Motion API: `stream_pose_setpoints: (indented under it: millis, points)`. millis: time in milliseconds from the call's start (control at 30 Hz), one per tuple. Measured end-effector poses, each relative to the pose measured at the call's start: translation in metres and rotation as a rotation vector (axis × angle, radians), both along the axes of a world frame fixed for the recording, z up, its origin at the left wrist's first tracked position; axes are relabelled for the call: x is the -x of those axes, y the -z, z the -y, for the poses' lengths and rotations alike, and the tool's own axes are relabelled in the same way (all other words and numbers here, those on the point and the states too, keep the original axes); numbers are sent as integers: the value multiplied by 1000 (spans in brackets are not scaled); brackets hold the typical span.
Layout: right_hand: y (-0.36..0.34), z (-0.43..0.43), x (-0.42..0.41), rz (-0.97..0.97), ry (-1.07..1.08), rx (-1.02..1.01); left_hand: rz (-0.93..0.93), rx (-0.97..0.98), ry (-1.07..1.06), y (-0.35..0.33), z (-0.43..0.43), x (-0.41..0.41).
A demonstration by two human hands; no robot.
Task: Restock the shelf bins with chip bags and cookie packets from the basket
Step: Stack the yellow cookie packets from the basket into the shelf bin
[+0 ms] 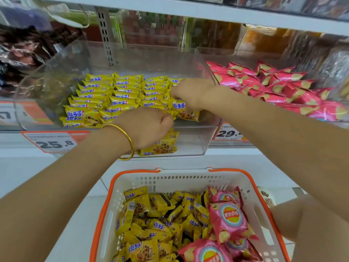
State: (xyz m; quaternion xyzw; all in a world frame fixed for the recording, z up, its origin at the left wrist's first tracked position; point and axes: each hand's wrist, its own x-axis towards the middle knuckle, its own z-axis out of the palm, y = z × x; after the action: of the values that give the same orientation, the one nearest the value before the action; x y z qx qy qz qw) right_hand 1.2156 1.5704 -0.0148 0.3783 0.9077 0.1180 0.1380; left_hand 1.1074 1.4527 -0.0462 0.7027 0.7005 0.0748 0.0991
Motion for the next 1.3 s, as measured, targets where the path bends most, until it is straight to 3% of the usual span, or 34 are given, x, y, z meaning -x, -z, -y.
stream_pose_setpoints:
  millis: [167,300,467,567,633,700,767,833,900,1033,1133,1300]
  points:
    - [12,5,3,63,-27,-96,59,-43,-1,4,-1,1]
    - [19,9,4,91,-55,-47,18,-130,25,6,0,1]
    - [-5,21,-9,-217,23,19,72,-510,96,5,18,1]
    - [-24,60,-37,-522,-97,-23,70,-692,195,6,46,-7]
    - [-27,99,-64,-812,-178,67,139,-599,223,18,67,-15]
    - [1,127,-85,-945,-214,261,132,-333,192,36,81,-23]
    - [57,134,-89,-785,-93,518,-49,-44,179,59,87,-24]
    - [130,121,-85,-453,83,659,-156,128,197,73,89,-24]
    - [197,107,-84,-199,172,603,-162,193,194,80,90,-26]
    - [276,109,-93,60,273,464,-185,266,189,88,89,-27]
    - [305,114,-107,136,370,394,-167,270,200,91,84,-28]
    - [317,107,-133,1,484,508,-132,277,206,92,71,-32]
